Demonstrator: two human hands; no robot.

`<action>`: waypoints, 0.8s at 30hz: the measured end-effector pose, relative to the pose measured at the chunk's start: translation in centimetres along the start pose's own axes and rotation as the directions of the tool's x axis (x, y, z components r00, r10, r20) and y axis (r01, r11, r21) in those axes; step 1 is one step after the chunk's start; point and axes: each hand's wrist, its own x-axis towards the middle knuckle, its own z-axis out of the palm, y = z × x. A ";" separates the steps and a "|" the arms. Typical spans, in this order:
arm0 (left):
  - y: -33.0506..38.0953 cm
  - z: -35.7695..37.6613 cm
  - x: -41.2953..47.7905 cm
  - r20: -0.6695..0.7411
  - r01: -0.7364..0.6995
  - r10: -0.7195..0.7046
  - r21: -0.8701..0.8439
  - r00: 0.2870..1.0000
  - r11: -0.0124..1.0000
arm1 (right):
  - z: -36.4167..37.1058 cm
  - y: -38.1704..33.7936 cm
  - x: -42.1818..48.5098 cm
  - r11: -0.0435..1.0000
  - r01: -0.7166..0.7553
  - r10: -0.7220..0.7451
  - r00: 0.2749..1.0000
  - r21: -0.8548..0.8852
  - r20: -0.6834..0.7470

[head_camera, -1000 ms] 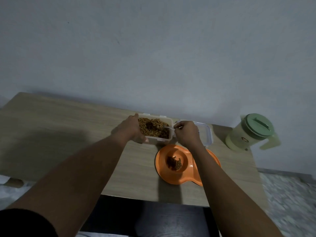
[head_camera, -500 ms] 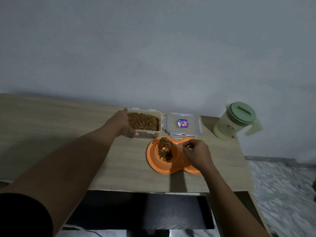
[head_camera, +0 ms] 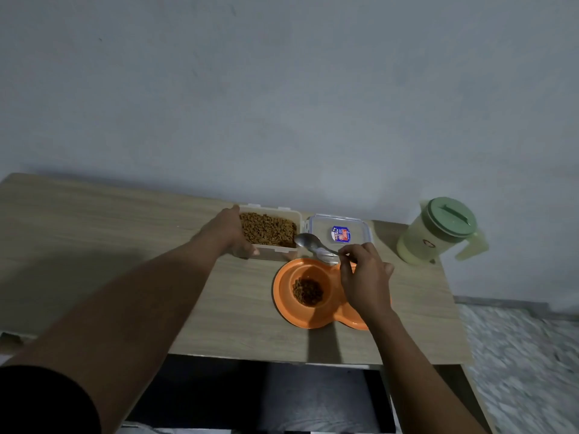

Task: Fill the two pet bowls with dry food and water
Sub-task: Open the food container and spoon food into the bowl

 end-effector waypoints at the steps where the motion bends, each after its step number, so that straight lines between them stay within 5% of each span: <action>1: -0.1 0.0 0.1 0.001 -0.001 0.001 -0.005 1.000 1.000 | 0.5 -0.6 0.6 1.000 -0.001 0.001 1.000 0.019 0.000; 12: -1.1 0.4 1.1 -0.016 -0.039 0.039 0.003 0.999 0.999 | 6.0 -6.0 5.6 0.958 0.049 0.019 0.973 -0.283 0.230; 24: -1.4 0.6 1.4 -0.005 -0.035 0.035 -0.011 0.999 0.999 | 8.0 -8.6 5.1 0.995 -0.096 0.084 0.919 0.012 0.385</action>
